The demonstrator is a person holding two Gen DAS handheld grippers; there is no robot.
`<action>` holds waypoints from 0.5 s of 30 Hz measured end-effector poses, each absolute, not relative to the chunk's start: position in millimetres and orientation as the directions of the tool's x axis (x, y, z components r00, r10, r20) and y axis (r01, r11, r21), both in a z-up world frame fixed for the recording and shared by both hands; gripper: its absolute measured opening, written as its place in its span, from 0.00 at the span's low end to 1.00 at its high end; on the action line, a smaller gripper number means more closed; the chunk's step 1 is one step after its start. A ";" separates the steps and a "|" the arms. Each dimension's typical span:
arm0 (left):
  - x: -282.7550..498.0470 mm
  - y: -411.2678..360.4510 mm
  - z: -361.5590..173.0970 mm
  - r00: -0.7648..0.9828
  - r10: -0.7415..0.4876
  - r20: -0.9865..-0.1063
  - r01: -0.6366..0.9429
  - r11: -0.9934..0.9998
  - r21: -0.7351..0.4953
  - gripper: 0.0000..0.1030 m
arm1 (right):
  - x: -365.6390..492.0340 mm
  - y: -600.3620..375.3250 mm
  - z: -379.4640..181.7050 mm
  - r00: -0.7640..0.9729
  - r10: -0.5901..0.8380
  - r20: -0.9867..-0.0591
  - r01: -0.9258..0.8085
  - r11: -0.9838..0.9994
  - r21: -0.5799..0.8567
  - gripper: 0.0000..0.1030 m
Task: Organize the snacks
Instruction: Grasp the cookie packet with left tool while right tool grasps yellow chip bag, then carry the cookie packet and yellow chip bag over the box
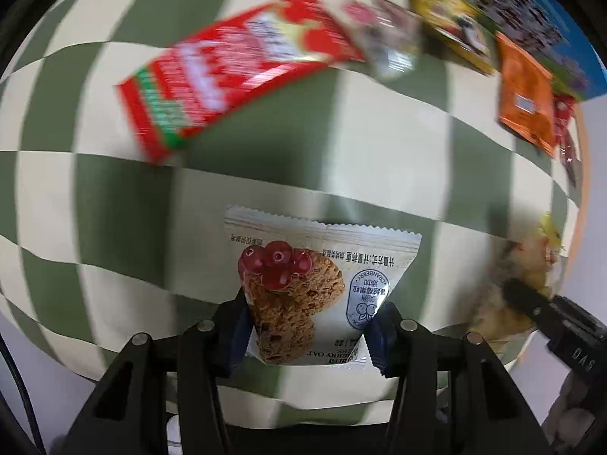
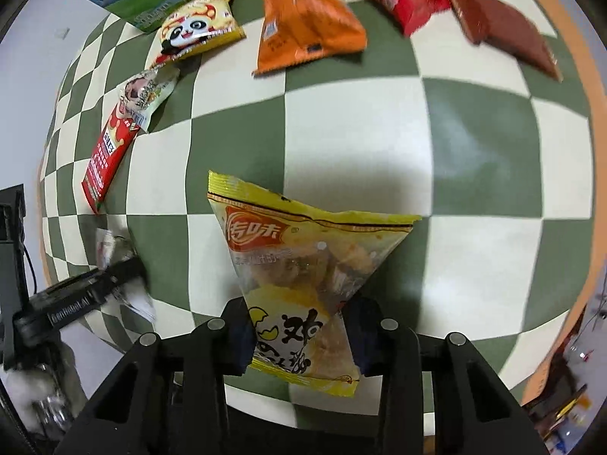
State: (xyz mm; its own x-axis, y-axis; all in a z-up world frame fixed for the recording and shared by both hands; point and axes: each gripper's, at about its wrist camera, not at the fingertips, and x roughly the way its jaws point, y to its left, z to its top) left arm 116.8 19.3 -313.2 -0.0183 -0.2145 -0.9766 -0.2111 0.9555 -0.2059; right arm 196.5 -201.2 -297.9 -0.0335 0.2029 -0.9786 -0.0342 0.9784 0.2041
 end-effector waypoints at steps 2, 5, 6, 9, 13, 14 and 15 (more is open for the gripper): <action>118.7 3.8 -316.2 -0.024 -0.213 -0.977 -0.191 0.960 -0.205 0.47 | 199.1 -203.4 -296.8 -0.042 0.200 -0.979 -0.049 0.978 0.202 0.40; 131.3 -14.7 -319.6 -0.045 -0.161 -0.986 -0.131 0.979 -0.154 0.47 | 200.4 -210.2 -298.4 -0.060 0.217 -0.974 -0.026 0.975 0.219 0.45; 130.2 -19.8 -323.6 -0.044 -0.146 -0.988 -0.117 0.983 -0.140 0.47 | 201.6 -205.5 -300.8 -0.065 0.222 -0.973 -0.020 0.974 0.224 0.53; 124.4 -35.2 -326.8 -0.028 -0.128 -0.991 -0.108 0.986 -0.125 0.47 | 198.1 -208.4 -304.6 -0.075 0.247 -0.966 0.016 0.969 0.247 0.61; 137.4 -34.8 -317.9 -0.007 -0.117 -0.993 -0.111 0.987 -0.116 0.45 | 189.4 -211.3 -313.1 -0.075 0.277 -0.958 0.057 0.960 0.273 0.55; 137.7 -36.9 -314.5 -0.001 -0.119 -0.993 -0.111 0.987 -0.118 0.44 | 187.9 -211.6 -313.1 -0.054 0.266 -0.963 0.057 0.963 0.263 0.49; 139.2 -28.8 -307.8 0.005 -0.120 -0.993 -0.111 0.987 -0.120 0.44 | 186.5 -210.7 -312.9 -0.039 0.253 -0.967 0.051 0.967 0.251 0.45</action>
State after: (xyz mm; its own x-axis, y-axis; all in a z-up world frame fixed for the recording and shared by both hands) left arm 139.2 -28.8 -307.8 0.0046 -0.1202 -0.9927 -0.1108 0.9866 -0.1200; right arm 186.5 -210.7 -312.9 -0.0394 0.2531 -0.9666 0.0508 0.9667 0.2510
